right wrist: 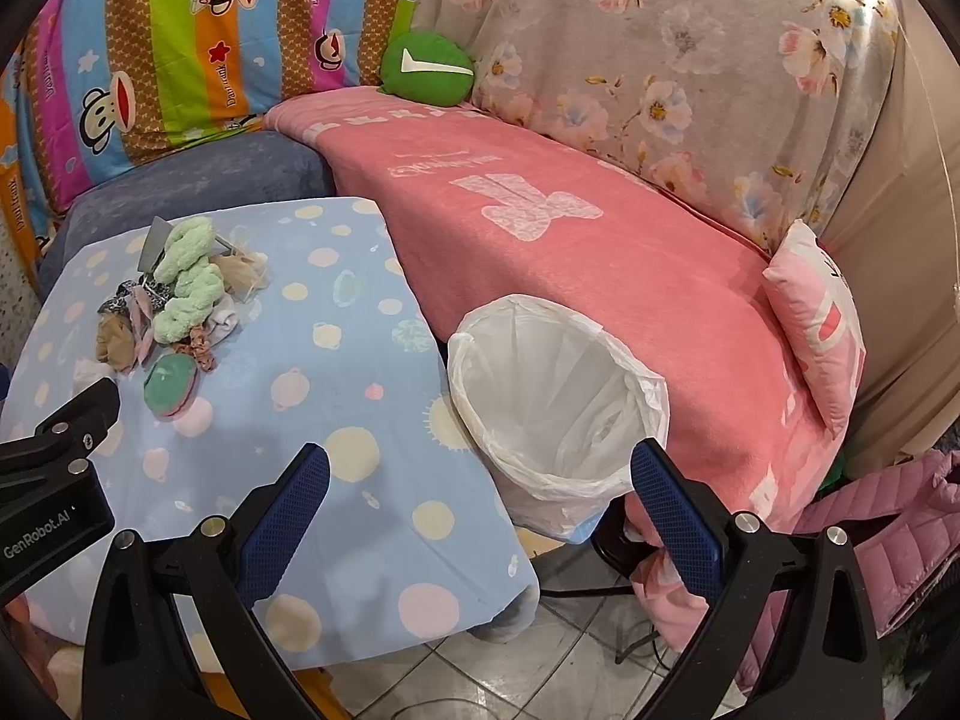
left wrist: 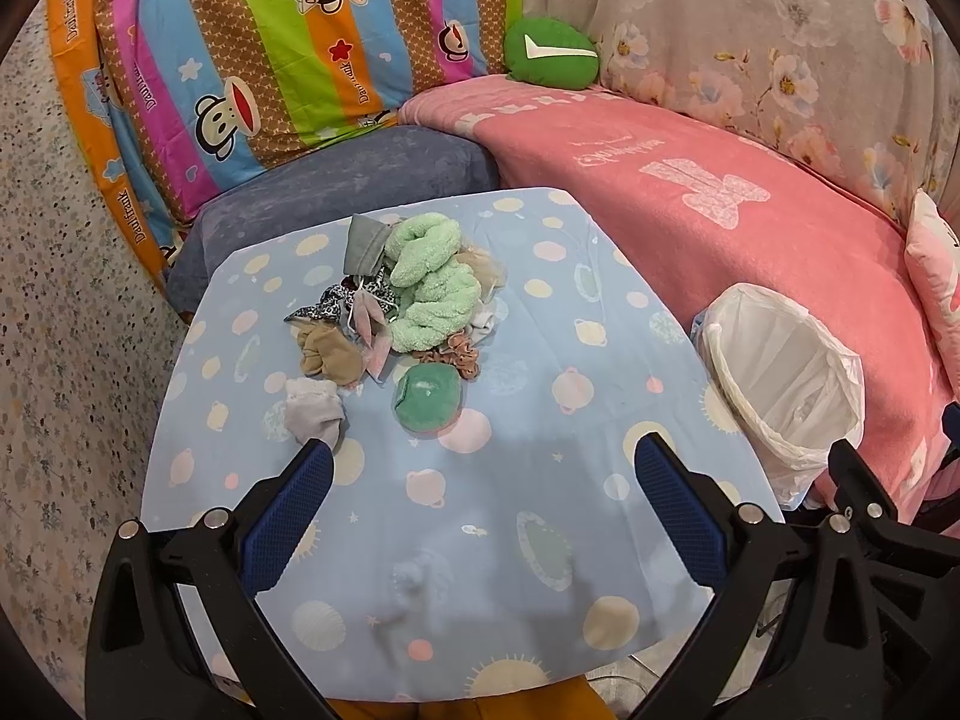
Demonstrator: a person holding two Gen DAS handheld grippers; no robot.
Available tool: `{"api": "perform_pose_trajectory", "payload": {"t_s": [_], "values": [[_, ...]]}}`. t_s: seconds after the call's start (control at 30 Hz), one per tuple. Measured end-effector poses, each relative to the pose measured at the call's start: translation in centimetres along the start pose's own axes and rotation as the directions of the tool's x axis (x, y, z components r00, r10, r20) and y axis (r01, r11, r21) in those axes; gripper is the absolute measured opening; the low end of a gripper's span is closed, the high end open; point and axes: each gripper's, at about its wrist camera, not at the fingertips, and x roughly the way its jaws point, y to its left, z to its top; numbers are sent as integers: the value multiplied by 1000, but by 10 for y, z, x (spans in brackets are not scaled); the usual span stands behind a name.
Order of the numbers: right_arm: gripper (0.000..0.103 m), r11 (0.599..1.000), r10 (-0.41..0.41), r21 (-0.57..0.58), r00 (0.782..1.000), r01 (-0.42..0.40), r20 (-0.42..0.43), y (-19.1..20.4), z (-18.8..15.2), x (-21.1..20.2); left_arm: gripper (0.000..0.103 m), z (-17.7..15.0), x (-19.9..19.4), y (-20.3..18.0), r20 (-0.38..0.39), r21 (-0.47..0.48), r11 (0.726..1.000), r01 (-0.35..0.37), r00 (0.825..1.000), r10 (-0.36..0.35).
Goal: Collect trash
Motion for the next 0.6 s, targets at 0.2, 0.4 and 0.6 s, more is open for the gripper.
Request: {"api": "perform_pose_trajectory", "payload": {"t_s": [0.2,0.4,0.6], "values": [[96,1000,-12,1,1000,12,2,-1,-1,-3,96,-1,-2,-1,2,-2,1000,2,1000,-2],[96,1000,-18,4,1000,18,1,-2,-1,-3,96,-2,-4,-2,8,3,1000,0,1000,0],[96,1000,-19,2,1000,19,2,-3,-2,-3,96,-2,-6,-1,22,9,1000,-9,1000,8]]}}
